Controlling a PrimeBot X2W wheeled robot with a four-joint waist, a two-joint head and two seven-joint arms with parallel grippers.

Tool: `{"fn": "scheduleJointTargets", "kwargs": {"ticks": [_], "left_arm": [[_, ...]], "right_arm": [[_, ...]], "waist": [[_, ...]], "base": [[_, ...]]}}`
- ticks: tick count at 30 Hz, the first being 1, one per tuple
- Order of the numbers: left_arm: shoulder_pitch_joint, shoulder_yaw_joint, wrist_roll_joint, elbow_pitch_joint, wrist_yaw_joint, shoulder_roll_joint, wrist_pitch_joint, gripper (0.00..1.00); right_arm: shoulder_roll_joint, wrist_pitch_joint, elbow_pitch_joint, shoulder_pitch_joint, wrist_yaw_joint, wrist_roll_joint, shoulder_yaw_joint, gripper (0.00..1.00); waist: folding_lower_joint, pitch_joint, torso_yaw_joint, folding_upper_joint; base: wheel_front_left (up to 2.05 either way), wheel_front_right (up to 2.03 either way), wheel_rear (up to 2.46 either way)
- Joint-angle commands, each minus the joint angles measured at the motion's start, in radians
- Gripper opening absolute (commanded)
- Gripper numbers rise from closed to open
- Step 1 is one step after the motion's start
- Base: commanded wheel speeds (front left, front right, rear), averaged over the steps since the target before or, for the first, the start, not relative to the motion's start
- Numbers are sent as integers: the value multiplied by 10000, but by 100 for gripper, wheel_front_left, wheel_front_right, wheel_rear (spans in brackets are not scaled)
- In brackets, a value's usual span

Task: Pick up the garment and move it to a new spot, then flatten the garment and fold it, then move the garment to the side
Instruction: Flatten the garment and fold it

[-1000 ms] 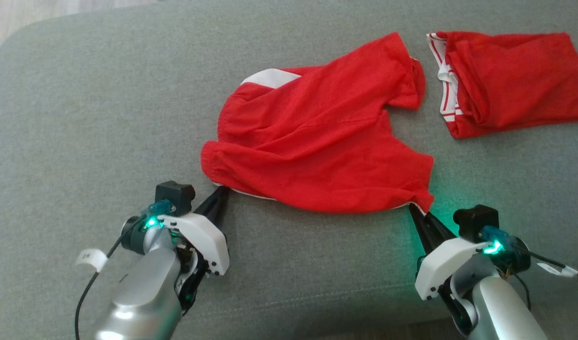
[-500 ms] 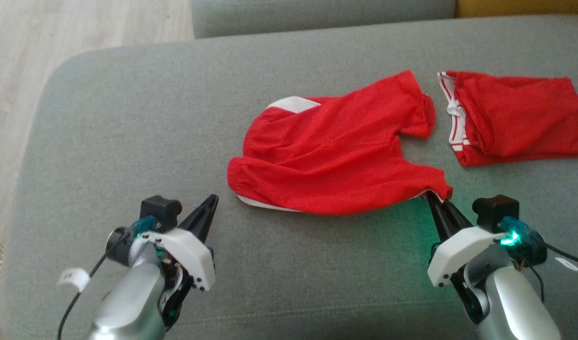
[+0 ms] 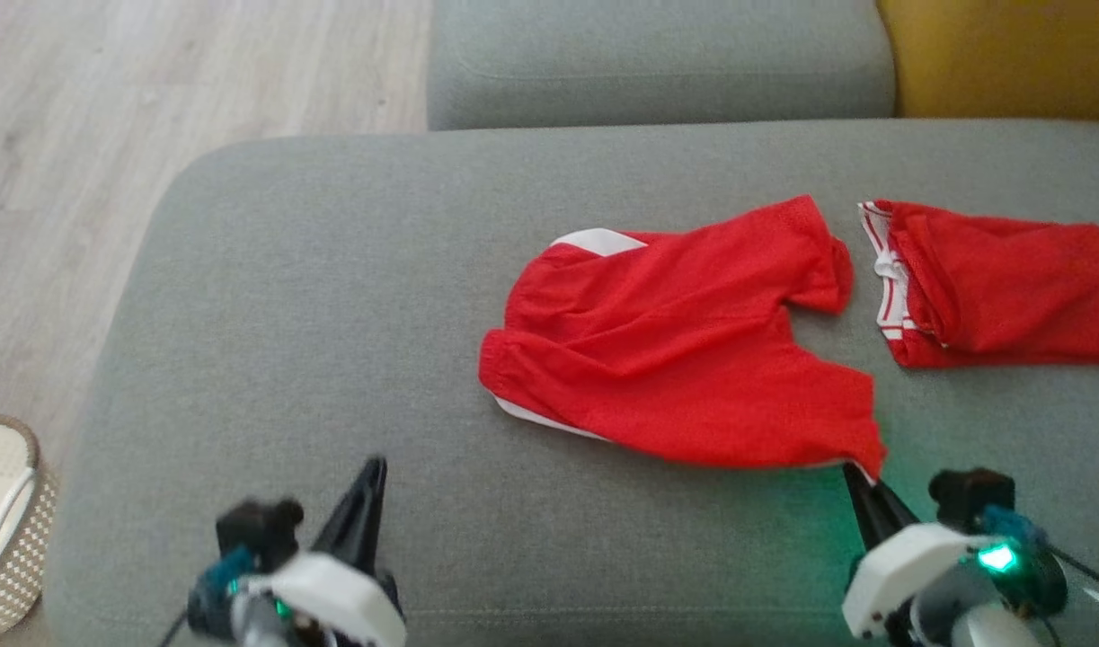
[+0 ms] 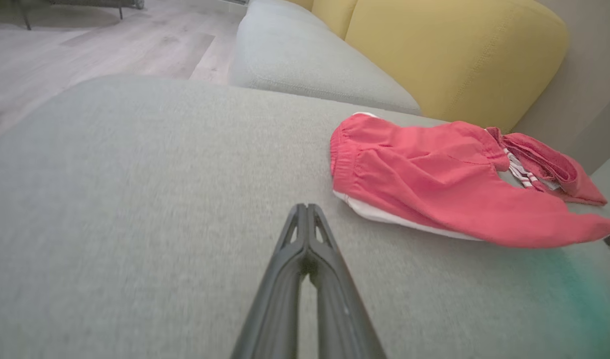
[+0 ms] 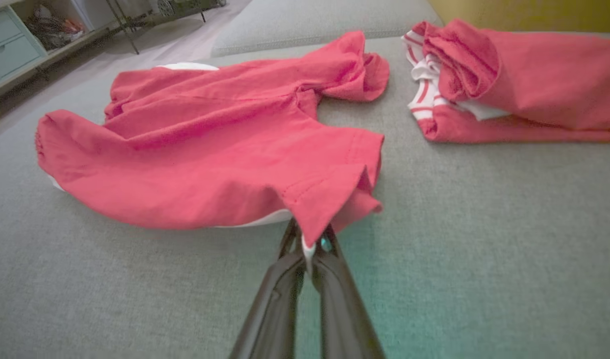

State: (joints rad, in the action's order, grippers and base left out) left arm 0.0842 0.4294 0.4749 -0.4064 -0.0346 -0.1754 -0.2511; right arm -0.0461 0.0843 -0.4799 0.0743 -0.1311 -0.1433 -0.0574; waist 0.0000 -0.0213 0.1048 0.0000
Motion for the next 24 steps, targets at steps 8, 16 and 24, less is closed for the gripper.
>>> {"fn": "scheduleJointTargets", "kwargs": {"ticks": [8, 16, 24], "left_arm": [[-1027, -1304, -544, 1173, 79, 540, -106, 100], [-1230, -1877, -1113, 1296, -172, 885, -107, 100], [-816, -1913, -1509, 596, -506, 981, -107, 100]], "right_arm": [[-41, 100, 359, -380, 4, -218, -455, 100], [-41, 348, 604, -490, 4, -29, -658, 100], [-41, 396, 928, -216, 4, -86, -434, 100]], "waist": [[0, -282, 309, 0], [0, -346, 257, 0], [0, 103, -306, 0]], "base": [[0, 0, 0], [0, 0, 0], [0, 0, 0]]}}
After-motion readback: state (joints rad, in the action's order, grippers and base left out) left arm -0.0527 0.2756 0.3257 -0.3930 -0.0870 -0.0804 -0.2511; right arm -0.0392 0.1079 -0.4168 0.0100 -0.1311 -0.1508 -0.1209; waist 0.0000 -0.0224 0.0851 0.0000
